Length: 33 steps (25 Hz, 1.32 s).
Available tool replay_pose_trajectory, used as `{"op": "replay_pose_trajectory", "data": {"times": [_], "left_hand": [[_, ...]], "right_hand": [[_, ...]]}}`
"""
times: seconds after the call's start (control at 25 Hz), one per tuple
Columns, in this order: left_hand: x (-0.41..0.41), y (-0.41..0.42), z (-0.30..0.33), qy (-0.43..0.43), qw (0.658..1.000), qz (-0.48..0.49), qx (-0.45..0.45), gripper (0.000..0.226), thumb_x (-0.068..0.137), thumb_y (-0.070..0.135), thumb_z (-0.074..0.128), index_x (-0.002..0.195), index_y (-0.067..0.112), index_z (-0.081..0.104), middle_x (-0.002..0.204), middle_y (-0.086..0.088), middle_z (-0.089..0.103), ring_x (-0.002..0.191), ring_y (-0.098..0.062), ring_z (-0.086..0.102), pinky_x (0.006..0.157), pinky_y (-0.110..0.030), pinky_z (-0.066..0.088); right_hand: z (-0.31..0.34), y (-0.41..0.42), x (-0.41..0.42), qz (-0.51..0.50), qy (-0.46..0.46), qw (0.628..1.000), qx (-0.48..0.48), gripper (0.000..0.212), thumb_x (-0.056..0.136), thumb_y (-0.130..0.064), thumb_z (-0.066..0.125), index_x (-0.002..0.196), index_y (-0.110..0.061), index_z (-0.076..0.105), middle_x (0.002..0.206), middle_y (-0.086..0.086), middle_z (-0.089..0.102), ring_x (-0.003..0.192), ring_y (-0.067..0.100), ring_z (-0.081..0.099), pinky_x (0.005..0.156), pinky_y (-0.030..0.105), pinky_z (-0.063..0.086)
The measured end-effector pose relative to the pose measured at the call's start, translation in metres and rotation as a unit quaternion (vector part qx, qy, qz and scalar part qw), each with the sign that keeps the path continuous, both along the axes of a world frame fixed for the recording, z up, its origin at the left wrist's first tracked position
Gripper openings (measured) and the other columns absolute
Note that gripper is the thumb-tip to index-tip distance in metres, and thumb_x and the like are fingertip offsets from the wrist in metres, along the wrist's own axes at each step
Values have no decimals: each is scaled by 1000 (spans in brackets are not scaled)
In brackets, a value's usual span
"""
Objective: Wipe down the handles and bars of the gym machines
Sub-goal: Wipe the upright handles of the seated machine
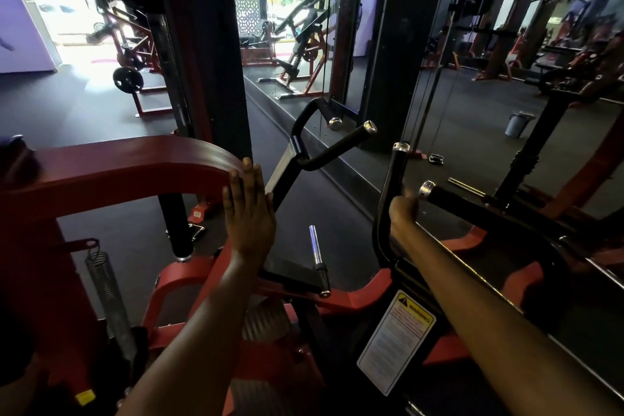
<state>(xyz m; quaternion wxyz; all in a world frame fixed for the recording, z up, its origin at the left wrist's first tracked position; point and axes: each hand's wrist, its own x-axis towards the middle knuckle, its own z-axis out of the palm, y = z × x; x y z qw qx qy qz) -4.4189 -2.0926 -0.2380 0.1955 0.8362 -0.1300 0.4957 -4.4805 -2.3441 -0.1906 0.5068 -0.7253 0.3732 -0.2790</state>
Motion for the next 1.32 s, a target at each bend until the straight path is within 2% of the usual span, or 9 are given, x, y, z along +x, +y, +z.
{"op": "replay_pose_trajectory", "data": {"times": [0.08,0.24,0.44,0.6,0.76,0.92,1.0,1.16,1.32], "left_hand": [[-1,0,0,1,1000,3,6,54,106,36,9,153,13,-4,160,-2,-19,147,-23,-17,120,-38,-9],[0,-1,1,7,1000,6,-9,56,105,40,8,152,14,-9,159,-2,-23,146,-23,-20,119,-38,-11],[0,-5,-1,16,1000,13,-15,56,106,39,8,152,13,-10,158,-3,-25,146,-24,-21,119,-40,-9],[0,-2,1,26,1000,-11,-11,53,106,38,8,152,12,1,159,-2,-21,146,-22,-19,120,-39,-8],[-4,-1,1,35,999,-16,-10,51,106,35,8,151,11,4,160,-9,3,146,-21,-20,119,-38,-9],[-1,0,-2,28,1000,3,4,52,106,32,9,152,14,-5,160,-4,-8,146,-23,-20,119,-40,-8],[-1,0,-2,27,1000,0,10,53,106,31,12,152,14,-6,160,-5,-8,146,-23,-21,119,-40,-8],[-2,0,0,15,999,20,30,56,105,28,21,152,13,-6,159,-5,-21,145,-23,-22,119,-39,-10],[-4,1,1,42,996,57,63,57,103,26,29,152,9,6,158,-13,8,146,-24,-21,119,-39,-13]], "right_hand": [[-4,3,-5,53,8,998,-37,40,94,6,31,125,-4,55,111,12,58,85,19,55,65,11,43],[-35,-4,-29,157,185,966,-93,21,94,-11,49,106,-10,67,113,14,65,90,24,61,64,20,45],[-26,12,-59,247,422,815,-312,31,92,-12,54,120,-2,57,119,16,60,105,28,61,80,30,50],[36,8,-18,207,233,841,-443,21,95,-10,48,108,3,58,112,19,59,98,27,60,73,29,45],[58,-45,35,209,216,675,-674,22,91,-1,49,111,1,60,119,20,58,126,35,43,108,44,30],[14,-24,17,342,279,516,-734,9,78,-3,66,86,-6,67,88,11,64,90,28,63,101,39,42],[-7,-20,5,378,215,543,-719,18,58,2,79,67,-7,67,69,9,61,71,26,64,90,38,52],[-35,-24,-60,514,182,629,-554,42,86,11,49,122,-7,60,138,4,45,135,19,35,115,32,25],[-47,-22,-105,521,169,699,-459,61,79,21,43,131,-10,53,146,-1,34,140,11,23,118,27,15]]}}
